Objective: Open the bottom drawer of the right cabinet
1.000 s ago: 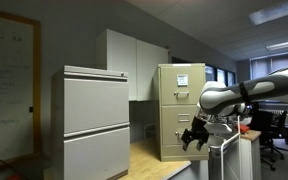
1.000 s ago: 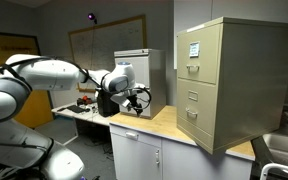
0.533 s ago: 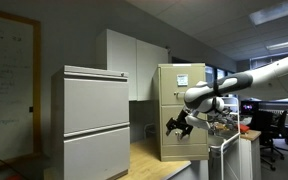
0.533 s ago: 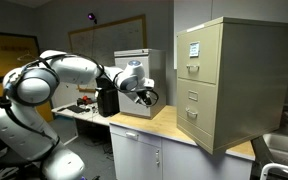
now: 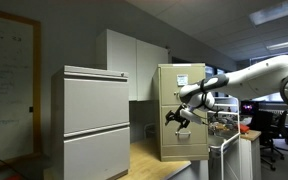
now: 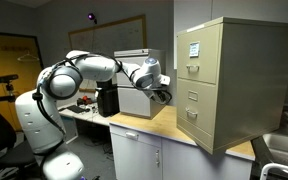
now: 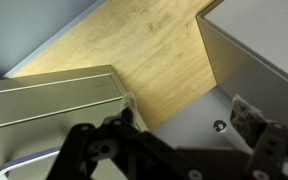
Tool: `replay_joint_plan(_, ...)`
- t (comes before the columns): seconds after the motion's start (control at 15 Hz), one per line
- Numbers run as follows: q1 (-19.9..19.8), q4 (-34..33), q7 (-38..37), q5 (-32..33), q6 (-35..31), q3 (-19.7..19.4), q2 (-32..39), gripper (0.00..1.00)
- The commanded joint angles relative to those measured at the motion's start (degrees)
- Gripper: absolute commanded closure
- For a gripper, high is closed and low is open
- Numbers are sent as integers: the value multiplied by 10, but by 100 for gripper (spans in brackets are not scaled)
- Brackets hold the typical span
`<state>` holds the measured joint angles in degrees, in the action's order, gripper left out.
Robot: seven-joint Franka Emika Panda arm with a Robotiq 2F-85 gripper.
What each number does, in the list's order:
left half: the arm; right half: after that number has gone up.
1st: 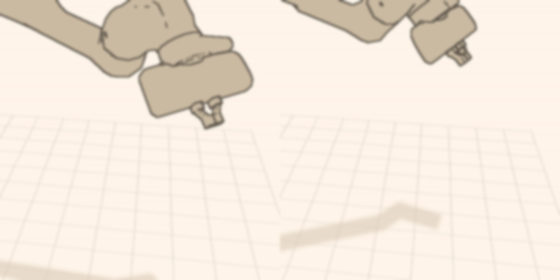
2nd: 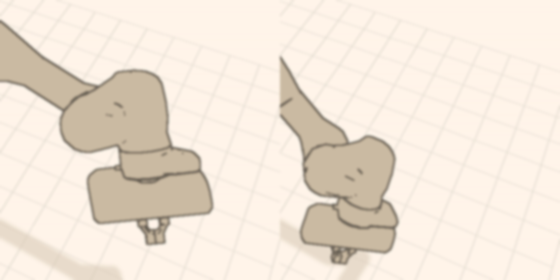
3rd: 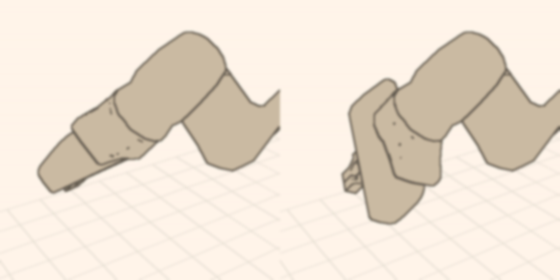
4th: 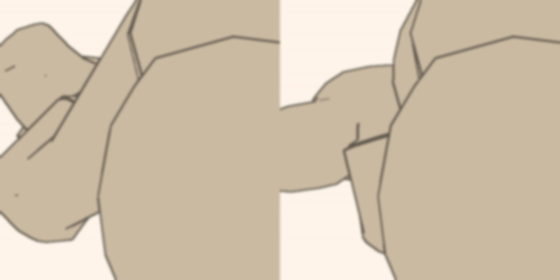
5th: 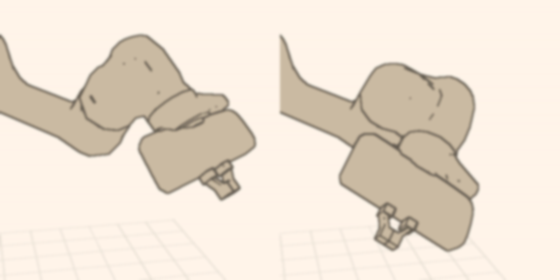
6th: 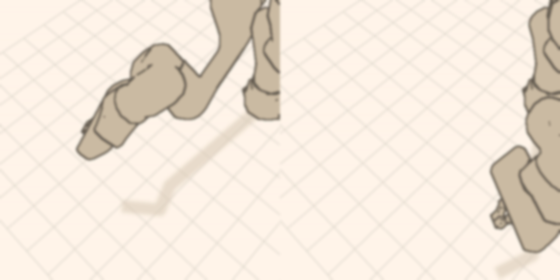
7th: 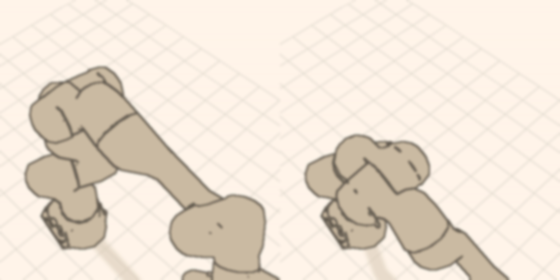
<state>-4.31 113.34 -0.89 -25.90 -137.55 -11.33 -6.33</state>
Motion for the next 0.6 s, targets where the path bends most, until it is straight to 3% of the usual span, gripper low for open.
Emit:
replay_joint_plan(0.0, -28, -96, -25, -26, 22, -12, 69, 0)
replay_joint_plan(0.53, -97, -205, -70, -33, 45, -18, 170, 0)
